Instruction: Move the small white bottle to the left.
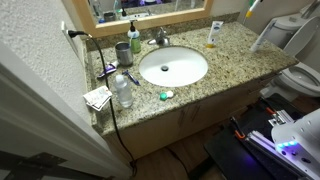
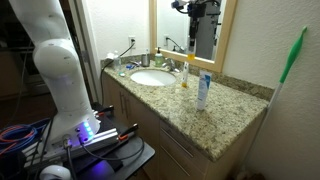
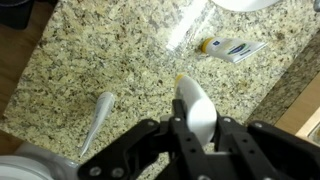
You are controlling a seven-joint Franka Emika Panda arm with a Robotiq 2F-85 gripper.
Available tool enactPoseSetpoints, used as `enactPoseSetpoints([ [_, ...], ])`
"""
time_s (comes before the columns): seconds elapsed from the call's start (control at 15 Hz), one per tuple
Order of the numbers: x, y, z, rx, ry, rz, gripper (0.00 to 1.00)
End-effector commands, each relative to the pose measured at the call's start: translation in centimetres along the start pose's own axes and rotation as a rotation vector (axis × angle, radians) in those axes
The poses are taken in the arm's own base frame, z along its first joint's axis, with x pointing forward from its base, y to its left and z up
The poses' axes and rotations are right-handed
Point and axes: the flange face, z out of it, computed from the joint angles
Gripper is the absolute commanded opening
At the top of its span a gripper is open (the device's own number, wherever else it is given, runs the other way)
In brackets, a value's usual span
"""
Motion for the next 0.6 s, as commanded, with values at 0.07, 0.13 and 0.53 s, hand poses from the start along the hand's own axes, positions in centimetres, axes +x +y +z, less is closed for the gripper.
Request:
enactPoseSetpoints([
  [0.07,0.9,-2.4,7.5,-0.017,-0.064,0.077,0.06],
  [0.13,1.3,-2.9,9.3,-0.017,-0.065,0.101,0.06],
  [0.53,1.9,-4.0,15.1,-0.032,-0.076,0.173,0.24],
])
